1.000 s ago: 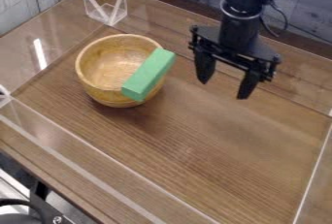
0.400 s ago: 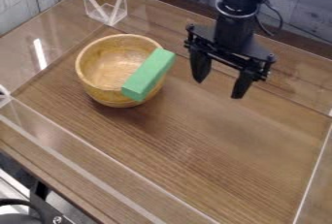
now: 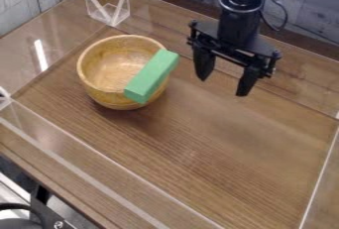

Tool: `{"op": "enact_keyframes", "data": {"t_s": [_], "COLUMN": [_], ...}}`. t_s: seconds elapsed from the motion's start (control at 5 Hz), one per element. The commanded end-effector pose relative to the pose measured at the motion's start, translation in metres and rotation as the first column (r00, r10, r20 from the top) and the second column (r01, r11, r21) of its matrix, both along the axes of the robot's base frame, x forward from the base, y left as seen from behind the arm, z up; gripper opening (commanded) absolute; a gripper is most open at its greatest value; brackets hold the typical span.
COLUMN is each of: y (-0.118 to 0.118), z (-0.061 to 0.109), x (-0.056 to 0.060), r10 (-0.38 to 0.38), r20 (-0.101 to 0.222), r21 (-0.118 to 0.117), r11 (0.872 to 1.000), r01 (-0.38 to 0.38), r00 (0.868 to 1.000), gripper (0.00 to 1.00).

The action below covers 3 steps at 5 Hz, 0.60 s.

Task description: Put green stick into wooden bowl

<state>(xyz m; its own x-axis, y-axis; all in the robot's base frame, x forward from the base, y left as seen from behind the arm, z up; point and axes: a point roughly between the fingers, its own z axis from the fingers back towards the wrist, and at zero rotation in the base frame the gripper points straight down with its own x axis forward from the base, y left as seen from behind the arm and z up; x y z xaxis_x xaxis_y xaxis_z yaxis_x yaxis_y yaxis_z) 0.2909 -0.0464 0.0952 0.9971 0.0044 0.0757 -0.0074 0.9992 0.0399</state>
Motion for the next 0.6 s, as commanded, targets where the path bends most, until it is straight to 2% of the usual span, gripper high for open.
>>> {"op": "enact_keyframes", "data": {"t_s": [0.0, 0.4], "y": [-0.0052, -0.0085], "z": [0.0245, 0.0256], "x": [0.0077, 0.0013], "r10": [-0.009, -0.021], "r20": [0.082, 0.074], "r21": [-0.016, -0.018], "r11": [1.000, 1.000], "r01": [0.011, 0.022], "r00": [0.997, 0.997], "gripper": [1.00, 1.00]}}
